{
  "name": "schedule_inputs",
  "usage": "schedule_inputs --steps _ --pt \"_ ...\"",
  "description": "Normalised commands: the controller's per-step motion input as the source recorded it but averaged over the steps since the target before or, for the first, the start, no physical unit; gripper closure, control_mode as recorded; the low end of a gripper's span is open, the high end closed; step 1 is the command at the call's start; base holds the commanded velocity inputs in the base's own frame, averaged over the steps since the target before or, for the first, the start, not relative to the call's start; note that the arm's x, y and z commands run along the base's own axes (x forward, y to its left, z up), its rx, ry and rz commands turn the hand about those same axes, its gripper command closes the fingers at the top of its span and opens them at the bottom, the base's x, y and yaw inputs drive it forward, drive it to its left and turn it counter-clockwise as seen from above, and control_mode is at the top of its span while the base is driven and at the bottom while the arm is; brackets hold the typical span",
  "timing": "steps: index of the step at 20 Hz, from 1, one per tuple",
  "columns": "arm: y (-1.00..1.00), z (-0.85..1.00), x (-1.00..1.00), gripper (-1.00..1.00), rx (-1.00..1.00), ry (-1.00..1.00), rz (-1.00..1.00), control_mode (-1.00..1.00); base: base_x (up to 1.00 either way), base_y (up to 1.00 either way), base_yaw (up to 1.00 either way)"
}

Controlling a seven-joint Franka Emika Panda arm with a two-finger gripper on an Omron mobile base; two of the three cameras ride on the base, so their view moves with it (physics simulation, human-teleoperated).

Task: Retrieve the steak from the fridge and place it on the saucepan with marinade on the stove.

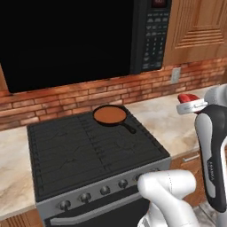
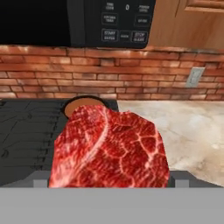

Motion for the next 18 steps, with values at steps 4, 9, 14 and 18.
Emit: schedule_inputs --steps 4,9,14,18 --pt "0.00 0.00 0.00 1.00 0.00 0.00 0.00 1.00 0.45 0.46 -0.03" --pt "0.00 0.00 0.00 1.00 0.00 0.00 0.00 1.00 0.34 0.40 0.00" --pt "0.00 0.00 0.00 1.00 0.00 0.00 0.00 1.00 -0.06 0.11 0.25" --pt "0.00 0.00 0.00 1.00 0.00 0.00 0.00 1.00 -0.37 -0.02 0.38"
